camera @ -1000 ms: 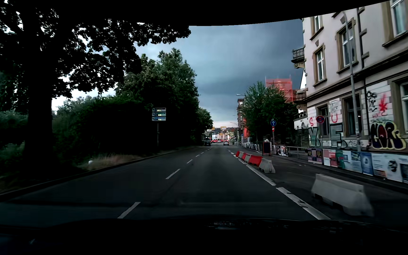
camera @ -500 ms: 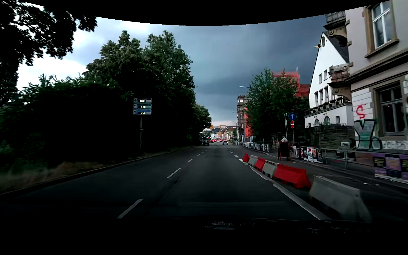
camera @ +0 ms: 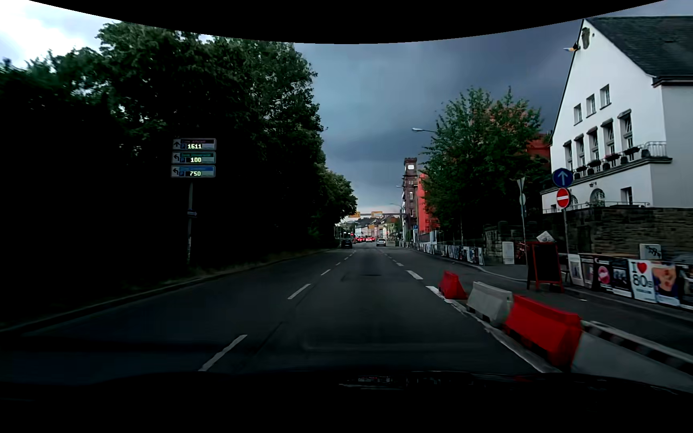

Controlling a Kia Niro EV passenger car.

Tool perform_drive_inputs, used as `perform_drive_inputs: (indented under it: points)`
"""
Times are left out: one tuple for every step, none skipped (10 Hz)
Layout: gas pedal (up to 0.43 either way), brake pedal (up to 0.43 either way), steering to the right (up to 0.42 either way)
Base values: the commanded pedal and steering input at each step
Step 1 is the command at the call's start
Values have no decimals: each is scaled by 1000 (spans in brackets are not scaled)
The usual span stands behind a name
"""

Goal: Follow the waypoints while adhering to traffic rules and regulations

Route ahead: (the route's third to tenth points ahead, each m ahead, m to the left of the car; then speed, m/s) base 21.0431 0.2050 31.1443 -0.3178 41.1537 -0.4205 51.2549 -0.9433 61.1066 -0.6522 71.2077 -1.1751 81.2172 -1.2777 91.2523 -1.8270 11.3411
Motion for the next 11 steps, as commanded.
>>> perform_drive_inputs:
  points:
    - [39, 0, 4]
    - [39, 0, 4]
    - [39, 0, 5]
    - [39, 0, 4]
    - [39, 0, 4]
    - [39, 0, 4]
    - [39, 0, 4]
    - [39, 0, 5]
    - [39, 0, 6]
    - [39, 0, 8]
    - [39, 0, 11]
